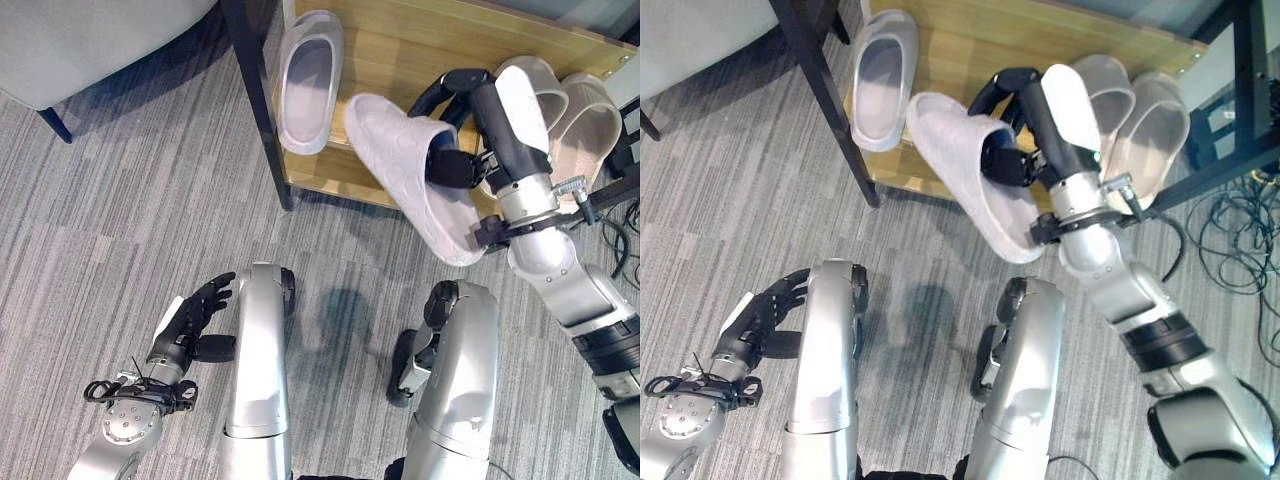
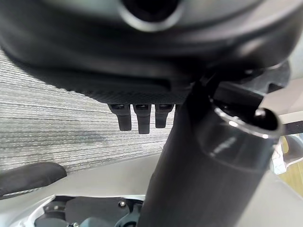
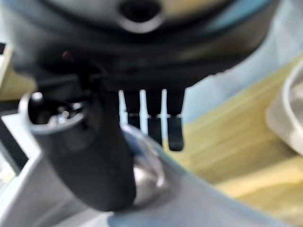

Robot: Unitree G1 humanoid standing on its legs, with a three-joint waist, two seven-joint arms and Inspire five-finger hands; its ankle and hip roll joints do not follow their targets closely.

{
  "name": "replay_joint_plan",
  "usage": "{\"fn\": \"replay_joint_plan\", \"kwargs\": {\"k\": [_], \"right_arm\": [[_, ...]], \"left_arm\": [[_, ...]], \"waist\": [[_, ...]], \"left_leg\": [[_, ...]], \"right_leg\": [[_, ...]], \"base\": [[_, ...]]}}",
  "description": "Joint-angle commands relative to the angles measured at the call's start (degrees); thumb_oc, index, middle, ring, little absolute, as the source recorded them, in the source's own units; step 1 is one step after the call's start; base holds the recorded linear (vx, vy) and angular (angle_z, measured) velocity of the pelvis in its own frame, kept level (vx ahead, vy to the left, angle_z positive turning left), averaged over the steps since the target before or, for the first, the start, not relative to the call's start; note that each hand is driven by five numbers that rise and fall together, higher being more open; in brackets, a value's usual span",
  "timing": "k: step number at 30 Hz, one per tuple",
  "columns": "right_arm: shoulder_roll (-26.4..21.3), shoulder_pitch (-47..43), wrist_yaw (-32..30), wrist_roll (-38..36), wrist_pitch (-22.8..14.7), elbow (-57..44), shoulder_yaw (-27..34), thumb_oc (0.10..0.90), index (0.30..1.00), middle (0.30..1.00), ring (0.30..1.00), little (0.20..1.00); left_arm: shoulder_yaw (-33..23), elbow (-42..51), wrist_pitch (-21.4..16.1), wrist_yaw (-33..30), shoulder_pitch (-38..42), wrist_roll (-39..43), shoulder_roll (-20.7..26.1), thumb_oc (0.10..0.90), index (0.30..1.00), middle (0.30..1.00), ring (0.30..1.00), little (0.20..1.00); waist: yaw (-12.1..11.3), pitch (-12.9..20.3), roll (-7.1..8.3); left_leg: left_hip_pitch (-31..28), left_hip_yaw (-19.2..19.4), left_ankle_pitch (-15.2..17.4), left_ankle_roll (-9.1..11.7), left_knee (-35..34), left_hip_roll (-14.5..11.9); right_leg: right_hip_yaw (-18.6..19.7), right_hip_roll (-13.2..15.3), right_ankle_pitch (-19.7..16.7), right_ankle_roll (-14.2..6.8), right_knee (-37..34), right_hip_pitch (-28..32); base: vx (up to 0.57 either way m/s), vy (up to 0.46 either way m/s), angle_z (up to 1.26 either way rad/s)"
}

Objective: Arrange the slippers neatly on the shoe rack.

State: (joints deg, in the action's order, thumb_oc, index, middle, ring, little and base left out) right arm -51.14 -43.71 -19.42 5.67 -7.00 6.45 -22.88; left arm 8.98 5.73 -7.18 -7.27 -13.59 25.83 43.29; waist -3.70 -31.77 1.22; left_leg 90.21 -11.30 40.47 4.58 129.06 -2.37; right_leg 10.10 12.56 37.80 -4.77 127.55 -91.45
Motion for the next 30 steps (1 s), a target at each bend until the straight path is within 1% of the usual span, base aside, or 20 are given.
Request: {"fn": "replay_joint_plan", "kwargs": {"k": [1, 6, 12, 18, 22, 23, 24, 26, 27, 30], "right_arm": [[-4.37, -14.38, -4.91, 0.62, -2.93, 0.14, -0.6, 0.4, 0.3, 0.3, 0.3, 0.3], [-4.49, -21.39, -5.83, 2.56, -1.35, 7.2, -7.21, 0.4, 0.3, 0.3, 0.3, 0.3], [-1.81, -28.21, -8.4, 3.47, -0.19, 16.28, -12.18, 0.4, 0.3, 0.3, 0.3, 0.3], [-0.35, -31.43, -9.23, 4.58, 1.19, 21.61, -14.76, 0.4, 0.3, 0.3, 0.3, 0.3], [-0.69, -31.51, -9.93, 2.71, 0.86, 22.25, -13.74, 0.4, 0.3, 0.3, 0.3, 0.3], [1.2, -31.31, -9.94, 2.2, 0.93, 22.25, -12.54, 0.4, 0.3, 0.3, 0.3, 0.3], [1.73, -31.48, -10.62, 2.44, 1.32, 22.78, -12.57, 0.4, 0.3, 0.3, 0.3, 0.3], [0.19, -33.69, -11.85, 2.9, 2.15, 26.77, -13.55, 0.4, 0.3, 0.3, 0.3, 0.3], [0.08, -35.49, -11.73, 2.38, 2.26, 29.32, -14.92, 0.4, 0.3, 0.3, 0.3, 0.3], [-0.2, -37.5, -11.03, 1.33, 2.72, 33.68, -17.89, 0.4, 0.3, 0.3, 0.3, 0.3]], "left_arm": [[-2.75, 9.12, -6.62, -3.12, 4.76, 1.93, 2.42, 0.8, 0.9, 0.9, 0.9, 0.9], [-1.69, 8.98, -6.96, -3.2, 5.08, 2.75, 2.72, 0.8, 0.9, 0.9, 0.9, 0.9], [0.74, 7.7, -7.52, -4.28, 5.94, 3.25, 2.6, 0.8, 0.9, 0.9, 0.9, 0.9], [1.87, 6.25, -7.63, -5.04, 6.97, 2.68, 2.35, 0.8, 0.9, 0.9, 0.9, 0.9], [2.21, 6.36, -7.55, -5.0, 6.77, 2.6, 2.04, 0.8, 0.9, 0.9, 0.9, 0.9], [6.09, -5.69, -7.21, -5.44, 8.56, 1.7, -0.17, 0.8, 0.9, 0.9, 0.9, 0.9], [8.61, -8.6, -6.92, -7.01, 10.64, -0.29, -0.88, 0.8, 0.9, 0.9, 0.9, 0.9], [9.52, -9.86, -7.47, -7.31, 11.45, 0.58, -0.18, 0.8, 0.9, 0.9, 0.9, 0.9], [9.89, -10.48, -7.79, -7.22, 11.42, 1.47, -0.02, 0.8, 0.9, 0.9, 0.9, 0.9], [11.2, -12.07, -7.84, -7.03, 10.48, 2.44, -0.2, 0.8, 0.9, 0.9, 0.9, 0.9]], "waist": [[-2.48, 1.98, -0.58], [-3.4, 1.98, -0.8], [-4.01, 1.98, -1.25], [-4.01, 1.98, -0.95], [-3.83, 1.98, -0.86], [-3.22, 1.98, -0.19], [-2.92, 1.98, -0.14], [-3.15, 1.98, -0.52], [-3.32, 1.98, -0.84], [-3.64, 1.98, -1.16]], "left_leg": [[-0.25, 7.93, 7.68, -8.71, 2.02, -2.98], [-0.25, 7.6, 7.99, -8.68, 3.34, -3.15], [-0.25, 7.57, 8.03, -8.55, 4.24, -3.49], [-0.25, 7.84, 7.84, -8.42, 4.61, -3.65], [-0.25, 7.92, 7.45, -8.21, 4.45, -3.73], [-0.25, 7.81, 6.94, -8.14, 4.43, -4.08], [-0.25, 7.62, 6.94, -8.26, 4.61, -4.31], [-0.25, 7.37, 7.16, -8.37, 5.11, -4.51], [-0.25, 7.2, 7.29, -8.4, 5.34, -4.64], [-0.25, 7.01, 7.5, -8.41, 5.72, -4.73]], "right_leg": [[-2.29, 1.82, 5.9, 9.15, 2.26, 1.49], [-2.13, 2.21, 5.77, 9.0, 3.31, 1.49], [-2.12, 2.67, 5.46, 8.72, 4.2, 1.49], [-1.5, 2.63, 5.13, 8.6, 4.9, 1.49], [-1.52, 2.86, 4.97, 8.64, 4.83, 1.49], [-1.4, 2.48, 4.29, 8.43, 4.66, 1.49], [-1.39, 2.32, 4.13, 8.41, 4.62, 1.49], [-1.46, 2.54, 4.19, 8.33, 4.62, 1.49], [-1.5, 2.61, 4.1, 8.24, 4.62, 1.49], [-1.39, 2.84, 4.18, 8.13, 4.77, 1.49]], "base": [[0.0, 0.0, 0.0], [0.0, 0.0, 0.0], [0.0, 0.007, 0.01], [0.0, 0.0, 0.0], [0.0, 0.0, 0.0], [0.0, 0.0, 0.0], [0.01, 0.039, -0.07], [-0.01, 0.032, -0.09], [-0.01, 0.025, -0.05], [0.0, 0.008, -0.01]]}}
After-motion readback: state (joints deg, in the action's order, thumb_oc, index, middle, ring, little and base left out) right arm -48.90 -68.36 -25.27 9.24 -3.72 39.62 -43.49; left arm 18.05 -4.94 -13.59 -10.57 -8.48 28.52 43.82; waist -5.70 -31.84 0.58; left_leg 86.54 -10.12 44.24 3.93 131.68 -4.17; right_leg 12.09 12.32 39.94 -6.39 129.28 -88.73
